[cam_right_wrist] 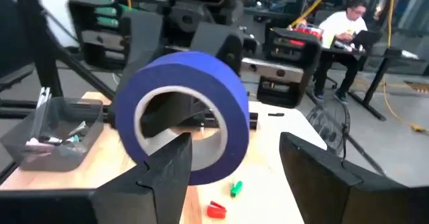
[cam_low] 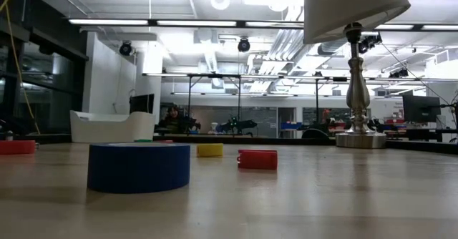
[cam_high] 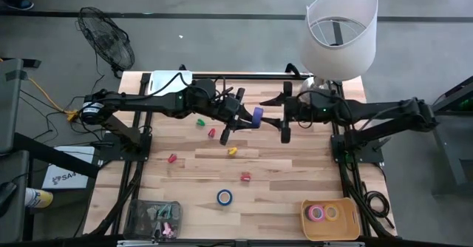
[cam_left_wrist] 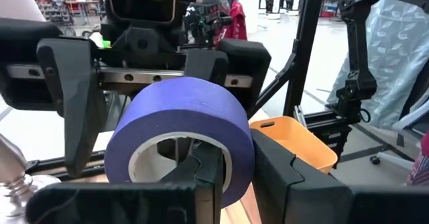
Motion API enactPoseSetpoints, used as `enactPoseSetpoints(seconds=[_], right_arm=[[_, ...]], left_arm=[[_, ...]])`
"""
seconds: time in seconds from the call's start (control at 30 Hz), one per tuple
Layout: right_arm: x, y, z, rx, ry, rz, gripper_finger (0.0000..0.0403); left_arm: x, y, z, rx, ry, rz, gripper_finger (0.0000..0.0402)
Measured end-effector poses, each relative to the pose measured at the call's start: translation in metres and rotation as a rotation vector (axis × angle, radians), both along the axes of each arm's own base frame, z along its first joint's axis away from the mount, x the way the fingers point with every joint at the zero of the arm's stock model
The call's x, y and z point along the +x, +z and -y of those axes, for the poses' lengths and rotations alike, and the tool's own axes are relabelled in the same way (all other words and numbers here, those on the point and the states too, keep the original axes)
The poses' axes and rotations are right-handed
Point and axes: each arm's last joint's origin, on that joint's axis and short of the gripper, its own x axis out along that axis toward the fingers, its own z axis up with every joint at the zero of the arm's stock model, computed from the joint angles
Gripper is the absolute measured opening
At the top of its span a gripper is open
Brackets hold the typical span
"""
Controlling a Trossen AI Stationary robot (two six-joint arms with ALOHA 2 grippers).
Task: Pick and place Stapler, Stapler remover, tape
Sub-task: Put the violet tape into the yellow bin
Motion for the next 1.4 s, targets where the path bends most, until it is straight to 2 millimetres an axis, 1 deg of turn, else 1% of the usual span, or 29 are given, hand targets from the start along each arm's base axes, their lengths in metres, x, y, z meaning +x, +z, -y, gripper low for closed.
enactPoseSetpoints(seconds=[0.2,0.43,0.67,1.0,1.03,1.17,1.27,1.4], right_arm=[[0.0006,0.0,0.002,0.009,-0.072,0.007,0.0206],[0.0007,0.0013,0.0021,0.033,-0.078,0.024,0.0177],[0.0008,0.0018,0.0019,0.033,-0.073,0.028,0.0125],[0.0006,0.002,0.0011,0.045,-0.041,0.029,0.0033],[0.0004,0.0019,0.0013,0.048,-0.041,0.027,0.0027],[-0.0012,0.0008,0.0013,0.059,-0.038,0.009,0.0027],[-0.0029,0.0004,0.0011,0.067,-0.038,-0.002,0.0027],[-0.0064,0.0009,0.0008,0.07,-0.034,-0.014,0.0027]], left_arm=[[-0.0001,-0.0008,-0.0002,0.0,-0.005,-0.007,0.0053],[-0.0003,-0.0022,0.0,-0.002,-0.011,-0.023,0.0053],[-0.0003,-0.0026,-0.0003,-0.003,-0.011,-0.026,0.0053],[-0.0001,-0.0029,-0.0009,-0.001,0.017,-0.03,0.0053],[0.0,-0.0032,-0.0009,-0.001,0.026,-0.032,0.0053],[0.0002,-0.0053,-0.0019,0.001,0.074,-0.054,0.0055],[0.0001,-0.0059,-0.0023,0.003,0.084,-0.061,0.0076],[0.0001,-0.0059,-0.0029,0.003,0.099,-0.062,0.0138]])
